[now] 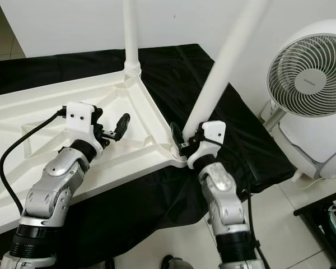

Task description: Building children table

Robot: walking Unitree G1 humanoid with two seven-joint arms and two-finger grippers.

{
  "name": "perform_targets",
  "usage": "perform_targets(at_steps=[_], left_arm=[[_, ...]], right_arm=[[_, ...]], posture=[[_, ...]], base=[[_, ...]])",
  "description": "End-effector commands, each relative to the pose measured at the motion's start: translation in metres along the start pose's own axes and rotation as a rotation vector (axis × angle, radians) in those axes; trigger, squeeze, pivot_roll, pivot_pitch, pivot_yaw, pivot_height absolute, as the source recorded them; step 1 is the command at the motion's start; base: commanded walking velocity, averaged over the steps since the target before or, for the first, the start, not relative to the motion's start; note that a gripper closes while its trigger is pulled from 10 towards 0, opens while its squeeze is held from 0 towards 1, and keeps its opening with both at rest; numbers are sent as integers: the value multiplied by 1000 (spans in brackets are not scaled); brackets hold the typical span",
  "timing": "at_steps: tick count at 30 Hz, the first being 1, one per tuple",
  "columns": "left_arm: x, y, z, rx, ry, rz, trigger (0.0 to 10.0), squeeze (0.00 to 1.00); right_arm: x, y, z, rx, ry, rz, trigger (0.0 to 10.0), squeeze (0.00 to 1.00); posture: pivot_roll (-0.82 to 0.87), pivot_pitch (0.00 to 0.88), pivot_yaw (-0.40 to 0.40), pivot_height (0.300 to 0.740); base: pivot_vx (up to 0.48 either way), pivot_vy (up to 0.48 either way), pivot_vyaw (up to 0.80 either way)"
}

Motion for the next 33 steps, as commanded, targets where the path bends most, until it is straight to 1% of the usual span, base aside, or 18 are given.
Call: perform_targets(at_steps=[1,4,9,11,12,13,15,17,18,19,23,24,25,27,28,30,33], left_arm=[[-2,3,3,10,-8,34,10000,0],[-2,3,3,10,-10,37,10000,0],[-1,3,3,10,-13,38,10000,0],[-1,3,3,8,-13,38,10000,0],[-1,3,3,8,-13,38,10000,0],[-1,3,3,5,-12,38,10000,0],[-1,3,3,5,-12,38,10000,0],[-1,3,2,5,-10,37,10000,0],[-1,3,2,5,-10,37,10000,0],[-1,2,3,6,-10,35,10000,0],[-1,2,3,4,-9,36,10000,0],[-1,2,3,4,-8,37,10000,0],[-1,2,3,4,-8,37,10000,0],[-1,2,3,5,-8,37,10000,0],[-1,2,3,5,-8,37,10000,0],[-1,2,3,3,-8,37,10000,0],[-1,2,3,4,-10,36,10000,0]], right_arm=[[-6,3,-29,15,143,35,10000,0],[-5,4,-29,4,154,60,10000,0],[-5,3,-31,16,189,82,10000,0],[-5,2,-30,-52,186,91,10000,0],[-5,2,-30,-70,185,95,10000,0],[-6,5,-28,-121,166,110,10000,0],[-6,5,-28,-121,166,110,10000,0],[-9,12,-26,-187,126,129,10000,0],[-9,12,-26,-187,126,129,10000,0],[-14,19,-26,-225,103,130,10000,0],[-18,21,-25,-262,79,119,10000,0],[-22,15,-25,-223,67,69,10000,0],[-22,15,-25,-223,67,69,10000,0],[-25,10,-25,-182,57,30,10000,0],[-25,10,-25,-182,57,30,10000,0],[-28,3,-26,-121,34,-33,10000,0],[-31,-9,-26,-1,0,-128,10000,0]], posture=[[81,176,-29,740],[81,176,-29,740],[81,170,-32,740],[81,170,-32,740],[81,170,-32,740],[72,164,-31,740],[72,164,-31,740],[72,164,-31,740],[72,164,-31,740],[67,171,-29,740],[67,171,-29,740],[64,178,-26,740],[64,178,-26,740],[64,178,-26,740],[64,178,-26,740],[64,178,-26,740],[60,184,-21,740]], base=[[0,0,0],[0,0,0],[0,0,0],[0,0,0],[0,0,0],[0,0,0],[0,0,0],[0,0,0],[0,0,0],[0,0,0],[0,0,0],[0,0,0],[0,0,0],[0,0,0],[0,0,0],[0,0,0],[0,0,0]])
Point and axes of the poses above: a point about 5 cm out from each wrist's last joint towards the gripper, its own x axis pointing out of the wrist towards the gripper, its own z axis along the axis of the wrist's last joint, y = z × x, the point moved 4 cm from there along x, pointing out of the wrist towards the gripper, and after that the axes turned 10 degrees about -x, right-handed, at the moved point
